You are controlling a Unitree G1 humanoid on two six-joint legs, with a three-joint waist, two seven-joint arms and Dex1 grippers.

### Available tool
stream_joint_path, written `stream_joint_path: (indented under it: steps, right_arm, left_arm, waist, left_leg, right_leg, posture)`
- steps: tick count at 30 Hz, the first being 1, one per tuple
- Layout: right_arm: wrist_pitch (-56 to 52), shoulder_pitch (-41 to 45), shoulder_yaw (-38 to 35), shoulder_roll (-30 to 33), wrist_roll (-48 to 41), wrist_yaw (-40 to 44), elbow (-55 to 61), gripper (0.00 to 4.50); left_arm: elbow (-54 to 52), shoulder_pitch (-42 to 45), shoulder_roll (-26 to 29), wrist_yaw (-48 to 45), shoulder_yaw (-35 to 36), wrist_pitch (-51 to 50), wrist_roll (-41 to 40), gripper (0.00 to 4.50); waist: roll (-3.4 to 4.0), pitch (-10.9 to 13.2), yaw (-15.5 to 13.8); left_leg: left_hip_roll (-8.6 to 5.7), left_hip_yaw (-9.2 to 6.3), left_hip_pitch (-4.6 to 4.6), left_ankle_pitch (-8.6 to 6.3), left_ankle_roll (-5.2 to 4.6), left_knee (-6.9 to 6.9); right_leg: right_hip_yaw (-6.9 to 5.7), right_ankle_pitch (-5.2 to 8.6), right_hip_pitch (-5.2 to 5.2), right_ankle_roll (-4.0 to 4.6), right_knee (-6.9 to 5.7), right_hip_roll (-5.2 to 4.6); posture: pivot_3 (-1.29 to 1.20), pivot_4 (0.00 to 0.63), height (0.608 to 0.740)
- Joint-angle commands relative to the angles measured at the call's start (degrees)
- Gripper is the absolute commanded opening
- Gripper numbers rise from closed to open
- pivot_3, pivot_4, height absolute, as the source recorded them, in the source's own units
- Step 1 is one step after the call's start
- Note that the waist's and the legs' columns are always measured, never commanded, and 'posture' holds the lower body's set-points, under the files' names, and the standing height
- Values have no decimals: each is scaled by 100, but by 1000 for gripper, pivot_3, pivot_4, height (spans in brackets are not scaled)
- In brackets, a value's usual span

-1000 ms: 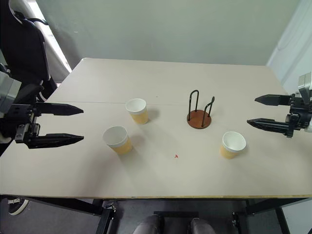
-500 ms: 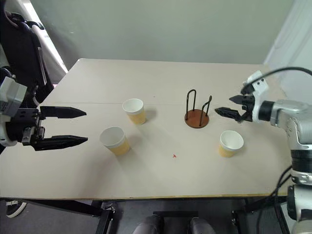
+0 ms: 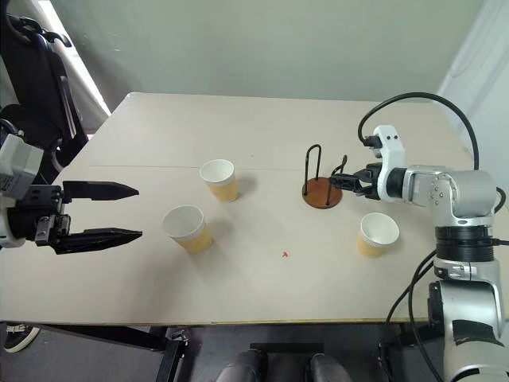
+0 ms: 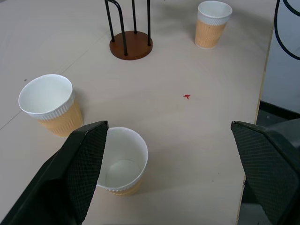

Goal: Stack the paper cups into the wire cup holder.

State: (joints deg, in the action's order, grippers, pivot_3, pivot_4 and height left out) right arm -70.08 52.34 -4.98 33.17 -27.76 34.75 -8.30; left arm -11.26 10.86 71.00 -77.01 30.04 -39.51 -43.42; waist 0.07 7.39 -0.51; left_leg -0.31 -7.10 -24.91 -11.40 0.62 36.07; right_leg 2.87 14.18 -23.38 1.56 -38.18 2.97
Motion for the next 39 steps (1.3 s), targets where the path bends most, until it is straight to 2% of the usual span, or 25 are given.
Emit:
stream_joint_path:
  steps: [1,14,17,24,27,28,30,32,36,39]
  right_arm:
    - [251,194,-101,-148,52,-158,-42,4453]
    - [785,499,91,-831,380,-500,-574,4453]
    - [875,516,88,-895,417,-525,-680,3863]
    - [914,475,122,-953,438,-445,-702,1302]
    - [742,349,166,-823,265,-169,-425,124]
    - [695,308,189,-768,200,-45,-326,25]
    - [669,-129,614,-173,-206,1042,636,25]
    - [604,-436,905,237,-511,1693,1332,25]
    - [673,-883,1254,708,-863,2430,2247,25]
    - [673,-1050,1432,783,-915,2497,2551,25]
  left_arm:
    - [-161,8,9,65,267,-55,-74,4500]
    - [-333,-212,-5,139,537,-112,-56,4500]
    - [-363,-239,-25,132,593,-127,-102,4500]
    - [-330,-117,-73,192,489,-70,-139,4500]
    - [-308,-68,-70,206,437,-61,-131,4500]
    - [-300,-52,-66,212,422,-58,-128,4500]
    - [-258,-38,-49,185,392,-32,-99,4500]
    - [-228,-10,-45,164,353,-13,-81,4500]
    - [-205,68,-48,133,262,17,-91,4500]
    - [-182,114,-38,110,218,23,-79,4500]
  waist:
    - [0,0,-2]
    - [0,0,2]
    - [0,0,0]
    - [0,0,0]
    - [0,0,0]
    - [0,0,-1]
    - [-4,-2,-16]
    - [-5,-3,-30]
    - [-6,-4,15]
    - [-7,-4,44]
  left_leg:
    - [0,0,0,1,0,0]
    - [1,0,-4,3,4,1]
    - [1,0,-4,4,5,0]
    - [1,0,-4,7,9,1]
    - [1,0,-3,7,10,1]
    - [1,0,-4,7,10,1]
    - [2,0,-4,7,11,0]
    - [2,3,-14,7,10,1]
    - [3,8,-13,8,14,1]
    - [12,9,-2,13,17,2]
  right_leg:
    - [0,-1,0,1,0,0]
    - [0,-7,-12,11,-4,0]
    - [0,-8,-14,11,-7,0]
    - [0,-11,-14,16,-8,0]
    - [0,-11,-16,16,-12,1]
    - [0,-11,-17,16,-13,1]
    - [-1,-10,-15,16,-12,1]
    - [-3,-9,-11,14,-4,1]
    - [-2,-11,-7,10,8,3]
    - [6,-17,2,5,7,15]
  posture:
    - [0,150,740]
    - [0,150,740]
    - [0,150,740]
    - [0,150,740]
    - [0,150,740]
    - [0,150,740]
    - [0,150,740]
    - [0,150,740]
    - [0,150,740]
    - [0,150,740]
